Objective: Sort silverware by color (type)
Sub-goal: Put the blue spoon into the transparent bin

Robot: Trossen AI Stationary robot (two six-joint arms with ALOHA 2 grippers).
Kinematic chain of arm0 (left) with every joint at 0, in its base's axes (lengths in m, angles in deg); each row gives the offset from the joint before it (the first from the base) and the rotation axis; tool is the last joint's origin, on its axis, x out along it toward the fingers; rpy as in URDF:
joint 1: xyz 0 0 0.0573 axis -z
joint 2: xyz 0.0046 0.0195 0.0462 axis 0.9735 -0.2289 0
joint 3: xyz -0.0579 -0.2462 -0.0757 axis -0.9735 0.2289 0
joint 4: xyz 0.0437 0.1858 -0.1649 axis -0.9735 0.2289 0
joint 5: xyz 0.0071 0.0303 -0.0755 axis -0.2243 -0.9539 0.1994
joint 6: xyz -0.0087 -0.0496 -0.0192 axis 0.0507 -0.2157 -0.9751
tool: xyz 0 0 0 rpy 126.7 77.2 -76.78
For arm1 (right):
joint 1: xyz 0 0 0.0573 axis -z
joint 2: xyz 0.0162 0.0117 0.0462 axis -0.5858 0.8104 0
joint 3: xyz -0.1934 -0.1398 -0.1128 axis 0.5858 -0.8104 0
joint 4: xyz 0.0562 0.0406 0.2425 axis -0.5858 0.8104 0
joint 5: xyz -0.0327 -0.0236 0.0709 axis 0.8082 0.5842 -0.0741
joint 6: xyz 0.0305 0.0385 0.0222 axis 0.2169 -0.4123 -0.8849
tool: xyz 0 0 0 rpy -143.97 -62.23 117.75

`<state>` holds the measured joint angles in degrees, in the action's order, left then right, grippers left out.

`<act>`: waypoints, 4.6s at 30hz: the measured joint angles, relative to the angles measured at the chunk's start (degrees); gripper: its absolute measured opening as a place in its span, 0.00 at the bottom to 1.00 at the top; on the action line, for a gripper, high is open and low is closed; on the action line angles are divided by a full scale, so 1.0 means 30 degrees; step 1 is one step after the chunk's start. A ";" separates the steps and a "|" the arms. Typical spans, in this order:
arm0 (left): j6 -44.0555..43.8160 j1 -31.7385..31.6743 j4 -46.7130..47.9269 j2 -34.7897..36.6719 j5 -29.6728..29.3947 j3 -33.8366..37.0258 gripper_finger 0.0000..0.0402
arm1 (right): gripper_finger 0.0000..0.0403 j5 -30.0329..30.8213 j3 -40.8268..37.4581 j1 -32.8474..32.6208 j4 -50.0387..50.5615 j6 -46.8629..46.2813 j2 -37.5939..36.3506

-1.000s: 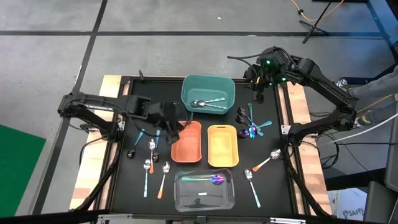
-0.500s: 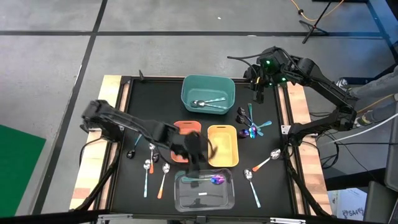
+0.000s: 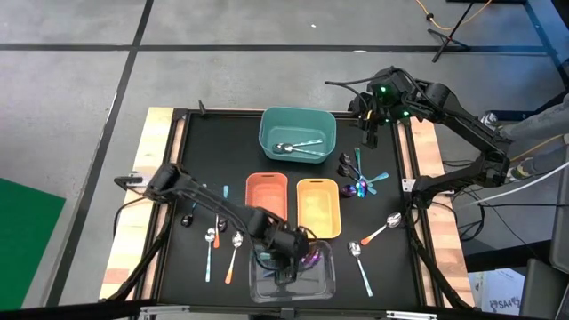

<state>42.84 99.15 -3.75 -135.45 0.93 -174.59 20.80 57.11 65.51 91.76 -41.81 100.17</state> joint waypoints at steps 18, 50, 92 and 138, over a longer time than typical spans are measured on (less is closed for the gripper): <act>0.1973 0.0325 -0.0124 -0.2325 0.0333 -0.0007 0.02 | 0.22 0.0004 0.0000 -0.0006 -0.0070 0.0000 0.0000; 0.3687 0.0553 0.0111 -0.1711 -0.0894 -0.0007 0.15 | 0.22 0.0004 0.0000 0.0000 -0.0040 -0.0007 0.0000; 1.1667 -0.1839 0.5739 1.3477 -0.8775 0.6138 0.15 | 0.22 0.4671 -0.9902 0.0000 -0.2239 -1.1359 -0.1845; 1.0815 -0.3602 -0.5437 2.0885 -0.9304 1.9475 0.15 | 0.22 0.3873 -2.1400 0.0000 -1.2405 -1.6684 -0.1836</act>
<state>75.29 88.34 -20.07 -72.79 -26.99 -116.16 32.41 -7.09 65.51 54.55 -91.86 94.67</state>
